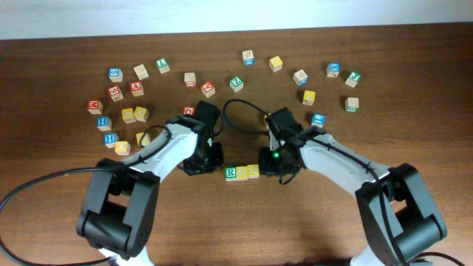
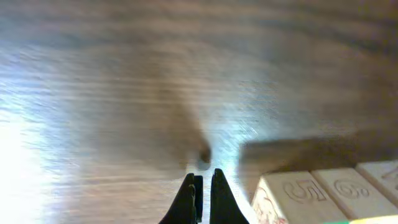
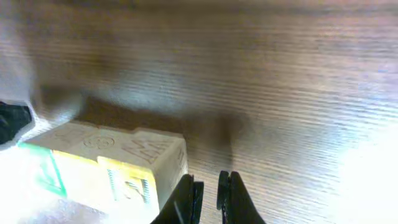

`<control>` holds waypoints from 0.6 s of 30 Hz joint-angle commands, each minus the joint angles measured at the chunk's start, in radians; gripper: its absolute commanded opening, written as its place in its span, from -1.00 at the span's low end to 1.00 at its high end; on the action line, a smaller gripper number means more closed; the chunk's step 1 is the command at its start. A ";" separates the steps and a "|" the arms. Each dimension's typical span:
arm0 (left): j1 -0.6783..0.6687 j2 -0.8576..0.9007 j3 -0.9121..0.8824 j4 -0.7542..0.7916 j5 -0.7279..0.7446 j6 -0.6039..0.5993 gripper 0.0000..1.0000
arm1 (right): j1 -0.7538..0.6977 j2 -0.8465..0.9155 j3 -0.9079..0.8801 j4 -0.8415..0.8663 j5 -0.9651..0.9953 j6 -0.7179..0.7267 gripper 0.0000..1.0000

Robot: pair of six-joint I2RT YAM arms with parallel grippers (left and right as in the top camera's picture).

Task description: Spell out RSS

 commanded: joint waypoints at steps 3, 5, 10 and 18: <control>0.063 0.008 -0.004 -0.002 -0.014 -0.010 -0.97 | -0.011 0.004 0.110 0.018 -0.002 -0.050 -0.90; 0.063 0.008 -0.004 -0.001 -0.015 -0.010 -0.99 | 0.006 0.006 0.107 0.038 0.005 -0.012 -0.92; 0.063 0.008 -0.004 -0.001 -0.032 -0.010 -0.99 | 0.041 0.007 0.080 0.039 0.050 0.019 -0.92; 0.063 0.008 -0.004 -0.013 -0.032 -0.010 -0.95 | 0.043 0.084 0.078 0.068 0.008 0.021 -0.92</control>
